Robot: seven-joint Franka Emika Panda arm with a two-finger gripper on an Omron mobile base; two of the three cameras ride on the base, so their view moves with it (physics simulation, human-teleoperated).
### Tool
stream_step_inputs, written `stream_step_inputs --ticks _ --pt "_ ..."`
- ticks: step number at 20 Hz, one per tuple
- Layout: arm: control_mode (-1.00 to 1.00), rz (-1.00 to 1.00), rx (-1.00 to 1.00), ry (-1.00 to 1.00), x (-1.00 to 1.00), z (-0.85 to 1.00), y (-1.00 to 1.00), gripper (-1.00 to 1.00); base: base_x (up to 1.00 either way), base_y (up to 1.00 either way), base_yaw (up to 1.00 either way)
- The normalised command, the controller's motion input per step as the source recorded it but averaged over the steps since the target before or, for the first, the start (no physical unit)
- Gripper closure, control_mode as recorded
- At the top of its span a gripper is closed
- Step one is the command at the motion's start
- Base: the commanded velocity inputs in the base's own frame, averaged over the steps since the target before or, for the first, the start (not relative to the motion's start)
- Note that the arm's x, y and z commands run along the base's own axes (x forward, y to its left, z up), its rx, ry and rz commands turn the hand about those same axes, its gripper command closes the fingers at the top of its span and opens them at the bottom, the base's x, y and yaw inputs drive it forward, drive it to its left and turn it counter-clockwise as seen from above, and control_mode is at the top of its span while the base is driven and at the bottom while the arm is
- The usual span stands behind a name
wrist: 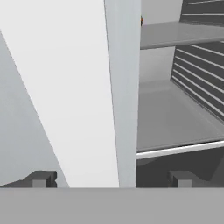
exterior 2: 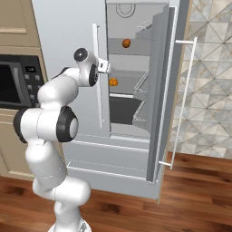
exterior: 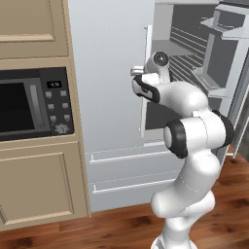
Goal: Retrieve the mango and orange from the fridge and place them into the bowl on the dining table.
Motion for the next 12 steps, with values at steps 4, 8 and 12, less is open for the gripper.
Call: stream_step_inputs --ticks 4,8,12 --pt "-1.0 0.0 0.0 -0.13 0.31 -0.27 0.0 -1.0 0.0 0.0 0.0" --pt "-1.0 0.0 0.0 -0.09 0.45 -0.18 0.0 -1.0 0.0 0.0 0.0" --pt "-1.0 0.0 0.0 0.01 0.54 -0.02 0.0 1.0 0.0 0.0 0.0"
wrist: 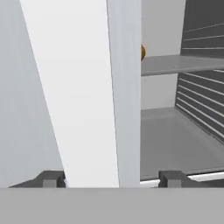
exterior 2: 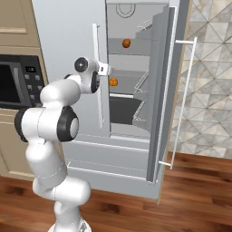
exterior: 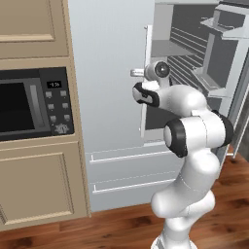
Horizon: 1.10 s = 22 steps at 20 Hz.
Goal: Retrieve the mango and orange from the fridge and place them into the bowl on the dining table.
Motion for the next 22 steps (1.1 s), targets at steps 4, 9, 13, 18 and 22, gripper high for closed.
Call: stream_step_inputs --ticks 4,9,13,18,22 --pt "-1.0 0.0 0.0 0.11 -0.11 0.0 0.0 1.0 0.0 0.0 0.0" --pt "-1.0 0.0 0.0 0.1 -0.83 0.09 0.0 1.0 0.0 0.0 0.0" --pt "-1.0 0.0 0.0 0.0 -1.0 0.17 0.18 1.0 0.0 0.0 0.0" --pt "-1.0 0.03 -0.01 0.01 -1.0 0.28 0.33 1.0 0.0 0.0 0.0" --pt "-1.0 0.05 -0.02 0.03 -0.85 0.41 0.45 1.0 0.0 0.0 0.0"
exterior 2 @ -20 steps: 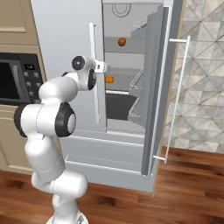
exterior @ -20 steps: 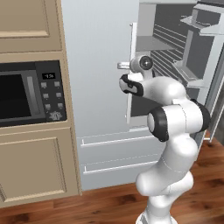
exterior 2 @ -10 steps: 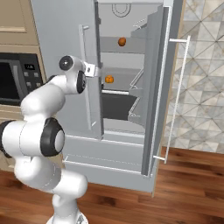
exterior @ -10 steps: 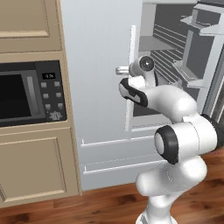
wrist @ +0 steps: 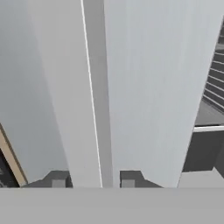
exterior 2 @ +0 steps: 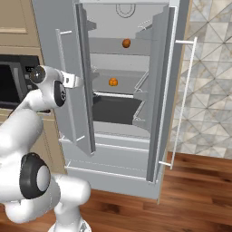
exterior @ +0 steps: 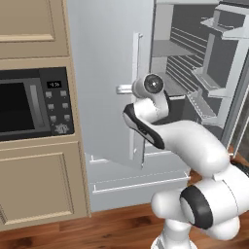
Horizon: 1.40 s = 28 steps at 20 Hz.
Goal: Retrieve the mango and orange from the fridge and place them into the bowl on the dining table.
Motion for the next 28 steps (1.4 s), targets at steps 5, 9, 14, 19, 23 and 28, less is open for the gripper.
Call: stream_step_inputs --ticks 5,9,14,19,23,28 --pt "-1.0 0.08 -0.01 0.09 -0.62 0.51 0.52 -1.0 0.0 0.0 0.0" --pt "-1.0 0.09 -0.01 0.14 -0.6 0.53 0.42 -1.0 0.0 0.0 0.0" --pt "-1.0 0.06 -0.01 0.04 -0.63 0.45 0.31 -1.0 0.0 0.0 0.0" --pt "-1.0 -0.03 0.06 -0.03 -0.42 0.13 -0.15 -1.0 0.0 0.0 0.0" --pt "-1.0 -0.26 0.23 -0.02 -0.09 0.01 -0.7 -1.0 0.0 0.0 0.0" --pt "-1.0 -0.35 0.36 0.05 0.0 0.1 -0.77 -1.0 0.0 0.0 0.0"
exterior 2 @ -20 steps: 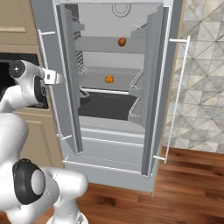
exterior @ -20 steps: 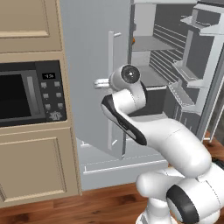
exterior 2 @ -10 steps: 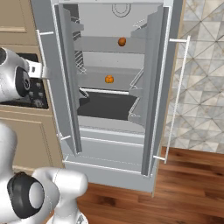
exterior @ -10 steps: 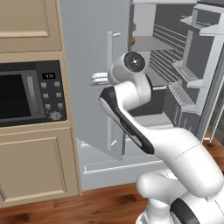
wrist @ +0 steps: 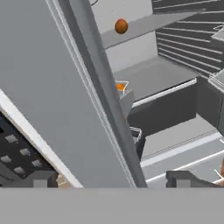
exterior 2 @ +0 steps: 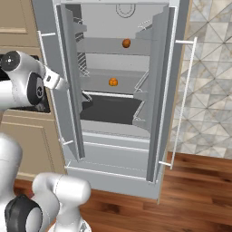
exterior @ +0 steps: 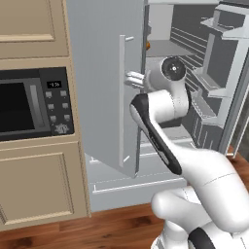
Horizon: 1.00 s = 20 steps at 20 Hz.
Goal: Retrieve the mango and orange from the fridge and place them into the bowl on the dining table.
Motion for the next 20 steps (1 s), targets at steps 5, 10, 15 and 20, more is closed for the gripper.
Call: stream_step_inputs --ticks 5,10,15,20 --pt "-1.0 -0.36 0.4 0.11 0.0 0.07 -0.62 -1.0 0.0 0.0 0.0" --pt "-1.0 -0.22 0.42 0.2 0.0 0.12 -0.43 -1.0 0.0 0.0 0.0" --pt "-1.0 -0.09 0.41 0.27 0.0 0.03 -0.3 -1.0 0.0 0.0 0.0" --pt "-1.0 0.0 0.27 0.08 0.02 -0.07 -0.04 -1.0 0.0 0.0 0.0"
